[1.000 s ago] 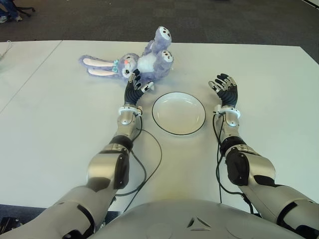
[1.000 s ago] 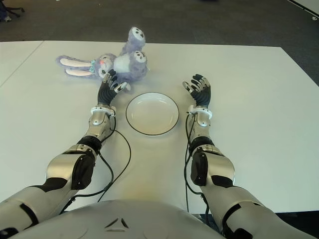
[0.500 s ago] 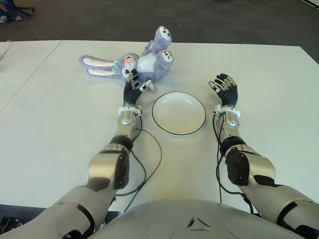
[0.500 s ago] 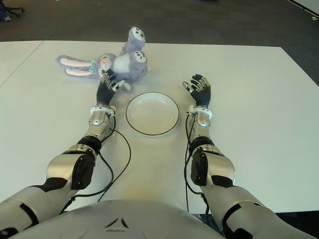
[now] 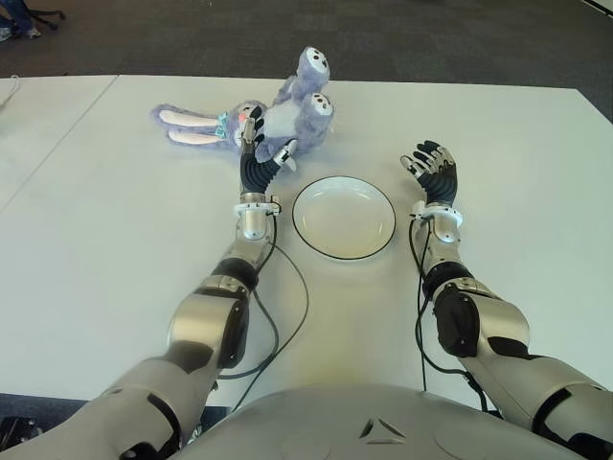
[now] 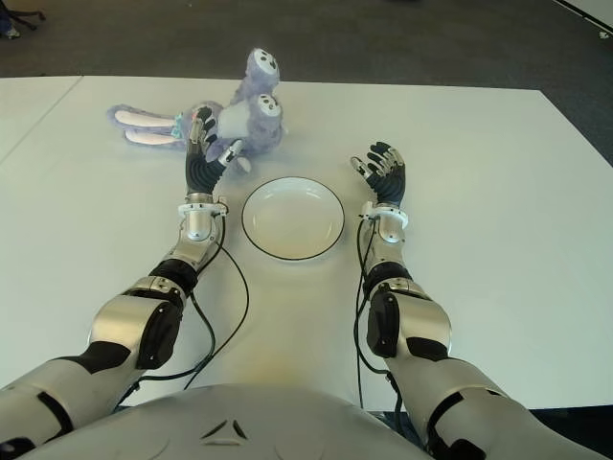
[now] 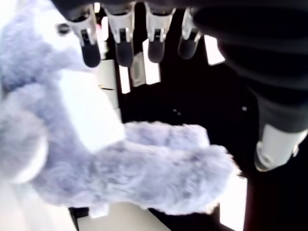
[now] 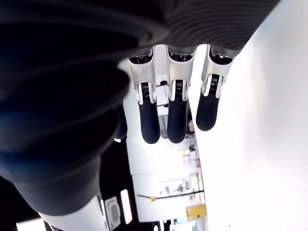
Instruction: Put the doll into the plate.
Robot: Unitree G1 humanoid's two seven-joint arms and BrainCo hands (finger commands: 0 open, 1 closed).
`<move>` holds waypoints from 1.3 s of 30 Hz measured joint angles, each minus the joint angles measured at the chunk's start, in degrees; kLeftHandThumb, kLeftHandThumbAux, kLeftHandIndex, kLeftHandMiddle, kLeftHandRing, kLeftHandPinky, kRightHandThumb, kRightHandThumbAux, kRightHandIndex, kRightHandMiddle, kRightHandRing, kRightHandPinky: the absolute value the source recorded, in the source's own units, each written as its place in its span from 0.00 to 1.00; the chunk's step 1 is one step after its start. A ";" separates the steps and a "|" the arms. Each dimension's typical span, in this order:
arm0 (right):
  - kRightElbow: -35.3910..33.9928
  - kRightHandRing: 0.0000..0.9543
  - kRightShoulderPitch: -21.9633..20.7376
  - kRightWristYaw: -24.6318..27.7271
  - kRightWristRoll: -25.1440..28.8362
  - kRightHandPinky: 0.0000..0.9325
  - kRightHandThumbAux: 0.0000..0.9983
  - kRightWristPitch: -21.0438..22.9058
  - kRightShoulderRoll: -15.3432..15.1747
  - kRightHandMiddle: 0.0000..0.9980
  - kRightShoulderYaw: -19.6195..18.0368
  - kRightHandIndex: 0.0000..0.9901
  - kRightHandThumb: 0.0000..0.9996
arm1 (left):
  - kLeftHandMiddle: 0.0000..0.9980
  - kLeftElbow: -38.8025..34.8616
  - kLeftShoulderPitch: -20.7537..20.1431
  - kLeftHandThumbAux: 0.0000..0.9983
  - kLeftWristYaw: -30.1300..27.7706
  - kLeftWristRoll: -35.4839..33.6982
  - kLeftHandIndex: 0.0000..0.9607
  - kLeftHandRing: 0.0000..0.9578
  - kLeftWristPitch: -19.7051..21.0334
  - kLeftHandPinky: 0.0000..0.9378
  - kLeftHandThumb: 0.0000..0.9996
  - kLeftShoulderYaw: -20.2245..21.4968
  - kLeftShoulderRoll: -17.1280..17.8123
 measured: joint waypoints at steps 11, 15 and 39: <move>-0.06 0.27 -0.05 -0.02 0.00 0.27 0.89 0.00 0.08 0.27 -0.03 0.25 0.12 | 0.06 -0.18 -4.64 0.57 10.24 7.47 0.01 0.06 -0.52 0.07 0.11 -3.51 7.31; -0.05 0.26 -0.04 -0.03 0.01 0.26 0.89 0.00 0.06 0.27 -0.15 0.25 0.12 | 0.05 -0.20 -7.84 0.56 11.92 8.84 0.00 0.05 0.10 0.04 0.09 -5.11 9.34; -0.05 0.27 -0.16 -0.09 0.02 0.26 0.89 0.06 0.20 0.28 -0.44 0.25 0.13 | 0.04 -2.33 -20.94 0.54 19.75 26.84 0.00 0.04 7.67 0.03 0.19 -22.20 13.42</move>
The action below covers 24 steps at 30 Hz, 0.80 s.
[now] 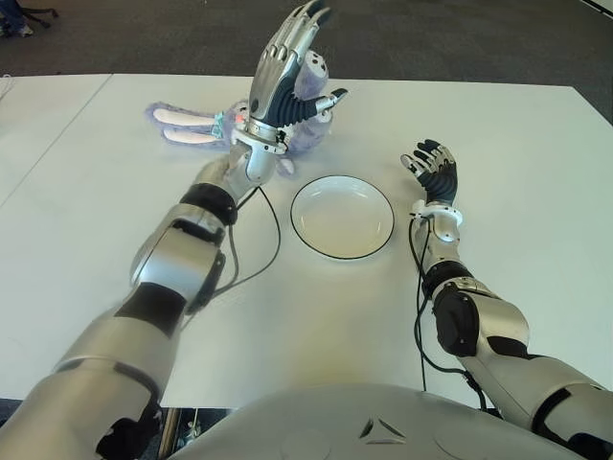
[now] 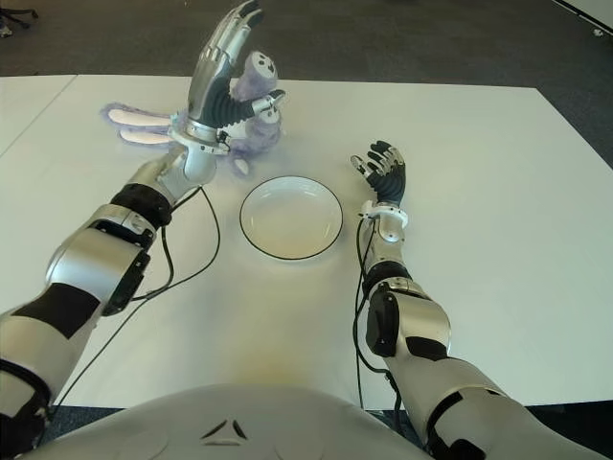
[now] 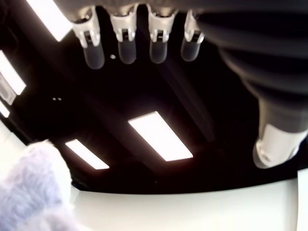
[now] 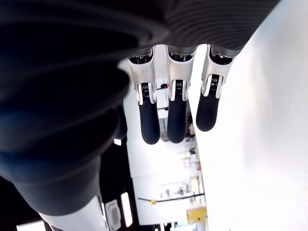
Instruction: Put the doll into the plate.
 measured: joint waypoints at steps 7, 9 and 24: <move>0.00 0.26 0.00 -0.36 0.00 0.24 0.89 0.01 0.05 0.27 -0.36 0.24 0.10 | 0.02 2.36 -4.35 0.54 -1.26 4.19 0.02 0.01 4.52 0.00 0.23 -5.10 3.49; 0.00 0.26 0.00 -0.48 0.00 0.25 0.90 0.01 0.09 0.27 -0.53 0.24 0.10 | 0.01 3.42 -5.44 0.54 -2.48 4.80 0.02 0.00 5.39 0.00 0.23 -6.28 3.97; 0.00 0.26 -0.14 -0.72 0.01 0.25 0.88 0.01 0.36 0.26 -1.33 0.23 0.12 | 0.00 7.79 -6.06 0.50 -7.85 9.62 0.00 0.00 6.76 0.00 0.19 -17.65 3.23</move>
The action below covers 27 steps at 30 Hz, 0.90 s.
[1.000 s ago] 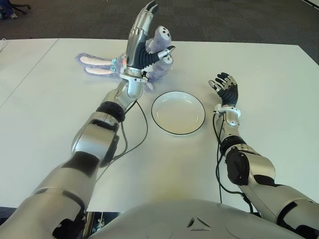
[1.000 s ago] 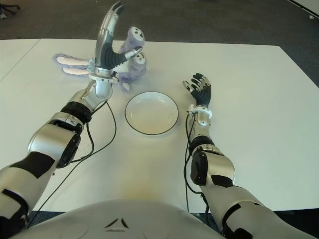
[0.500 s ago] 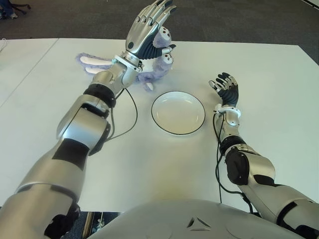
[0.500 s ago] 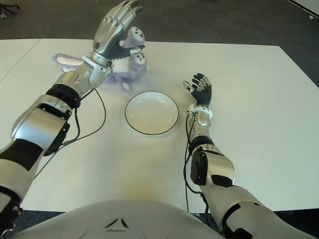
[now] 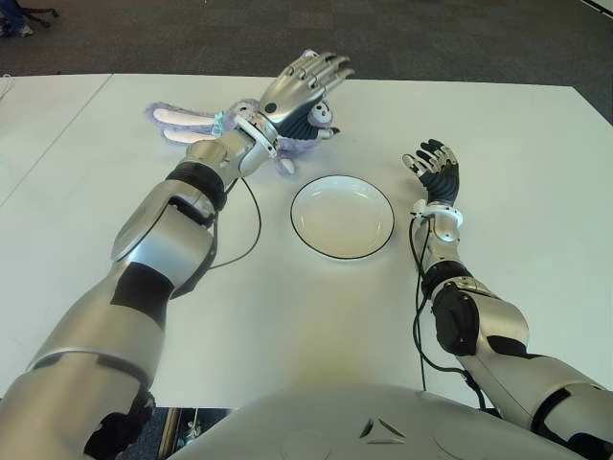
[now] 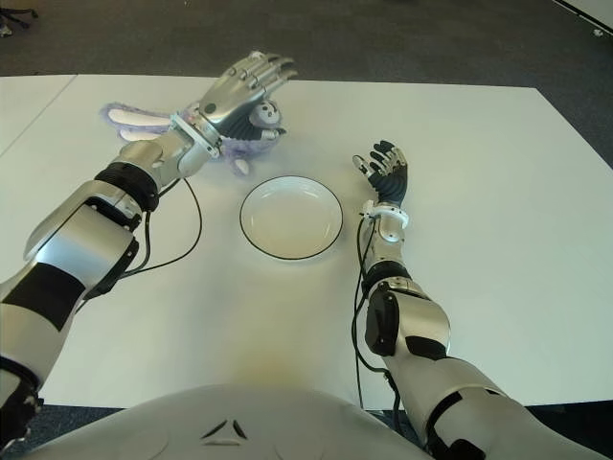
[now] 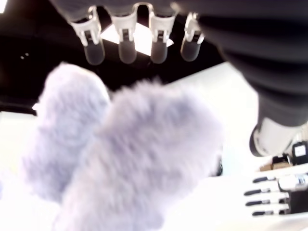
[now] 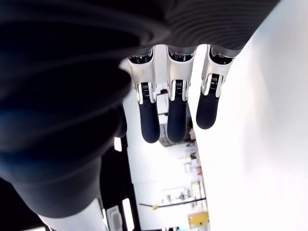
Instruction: Put the doll into the plate.
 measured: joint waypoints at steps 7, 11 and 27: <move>0.00 0.26 -0.01 -0.02 0.00 0.25 0.89 0.00 0.05 0.26 -0.15 0.23 0.11 | 0.00 0.76 0.16 0.49 0.00 2.49 0.01 0.00 0.18 0.00 0.18 -4.11 0.67; 0.00 0.26 -0.01 -0.06 0.00 0.24 0.89 0.00 0.06 0.27 -0.19 0.24 0.10 | 0.00 1.03 0.25 0.49 0.00 3.20 0.01 0.00 0.19 0.00 0.17 -5.81 1.88; 0.00 0.26 0.00 -0.14 -0.01 0.25 0.89 0.00 0.08 0.26 -0.29 0.23 0.11 | 0.00 1.75 7.67 0.48 -0.47 3.58 0.00 0.00 0.10 0.00 0.15 -8.81 5.50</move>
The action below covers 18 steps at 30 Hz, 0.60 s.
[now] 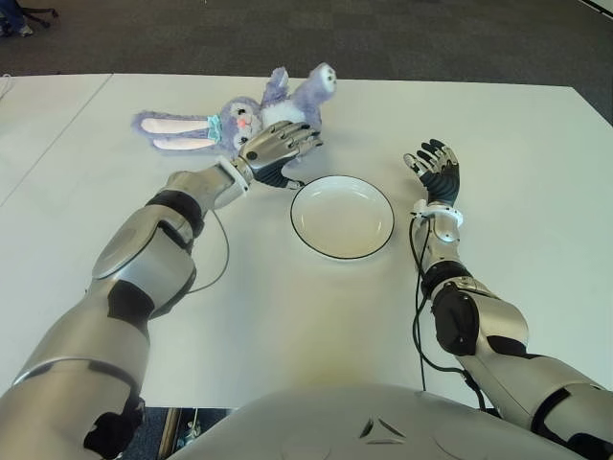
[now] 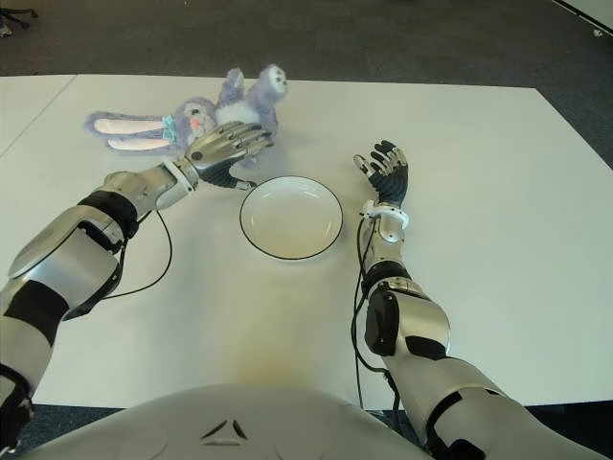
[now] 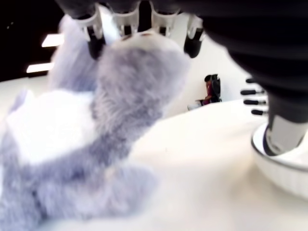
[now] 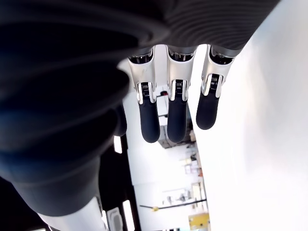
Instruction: Put the doll into the plate.
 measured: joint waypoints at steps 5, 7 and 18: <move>0.00 0.26 0.00 0.02 0.00 0.25 0.89 0.00 0.01 0.26 -0.06 0.23 0.11 | 0.00 0.59 1.33 0.48 -0.36 0.77 0.00 0.00 0.98 0.00 0.10 -1.74 0.10; 0.00 0.25 0.00 0.04 0.01 0.24 0.89 0.00 0.02 0.26 -0.08 0.23 0.11 | 0.00 0.74 1.76 0.48 -0.36 1.22 0.00 0.00 1.41 0.00 0.08 -2.37 0.06; 0.00 0.26 0.00 0.34 0.04 0.26 0.89 0.00 0.05 0.27 -0.36 0.24 0.13 | 0.00 1.30 1.28 0.51 0.62 1.77 0.00 0.00 5.89 0.00 0.00 -5.08 -0.31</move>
